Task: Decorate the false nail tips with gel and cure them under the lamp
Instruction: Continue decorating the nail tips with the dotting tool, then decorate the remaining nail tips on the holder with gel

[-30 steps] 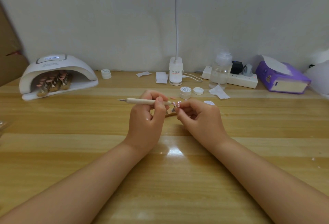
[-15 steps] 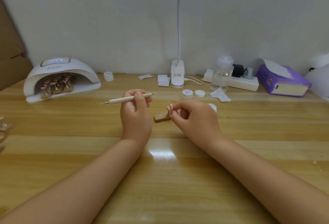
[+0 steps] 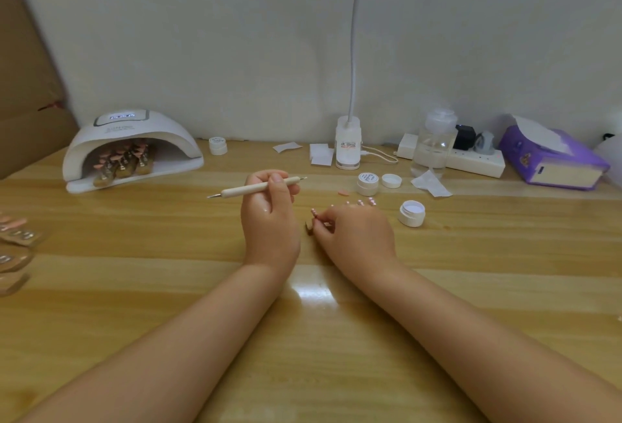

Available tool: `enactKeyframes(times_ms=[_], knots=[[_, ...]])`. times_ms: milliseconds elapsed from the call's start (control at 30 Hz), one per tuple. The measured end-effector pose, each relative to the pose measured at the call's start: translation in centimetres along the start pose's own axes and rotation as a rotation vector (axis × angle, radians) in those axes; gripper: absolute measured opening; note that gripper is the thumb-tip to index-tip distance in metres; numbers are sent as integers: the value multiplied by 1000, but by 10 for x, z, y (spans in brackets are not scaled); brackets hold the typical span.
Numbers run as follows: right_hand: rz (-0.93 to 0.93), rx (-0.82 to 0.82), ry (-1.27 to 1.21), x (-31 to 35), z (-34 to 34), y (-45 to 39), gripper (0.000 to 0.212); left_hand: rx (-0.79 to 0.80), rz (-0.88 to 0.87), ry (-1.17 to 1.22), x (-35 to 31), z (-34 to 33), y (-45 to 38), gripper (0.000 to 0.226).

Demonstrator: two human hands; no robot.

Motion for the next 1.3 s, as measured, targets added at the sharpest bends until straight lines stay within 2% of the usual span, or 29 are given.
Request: enactKeyframes(times_ms=[233, 333, 433, 567, 733, 933, 1100, 1167, 1300], knots=[[31, 23, 96, -1, 11, 5, 34, 11, 6, -17, -1, -1, 1, 22], [-51, 57, 106, -24, 29, -1, 29, 18, 7, -21, -1, -1, 2, 21], [-163, 174, 215, -59, 38, -5, 31, 28, 21, -16, -1, -2, 3, 21], [-231, 270, 251, -87, 33, -6, 21, 39, 19, -7, -4, -2, 3, 22], [-152, 321, 178, -85, 20, -6, 33, 37, 36, 3, -5, -3, 5, 21], [-101, 318, 113, -91, 20, -10, 30, 30, 39, -7, -5, -2, 5, 21], [-63, 298, 14, -88, 16, -9, 51, 21, 39, -7, -6, 0, 4, 22], [-32, 331, 5, -84, 11, -7, 46, 25, 34, -6, -7, 0, 5, 22], [10, 284, -48, -78, 15, -7, 22, 42, 18, -4, -12, -2, 6, 22]])
Point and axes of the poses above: each hand's wrist, its own y-axis away from the middle knuckle, its own z-axis out of the back of the hand, x = y × z, the point moved 7 cm from there along -y, towards the middle knuckle, and after that the axes turned 11 degrees about y, right-handed, at the moved point
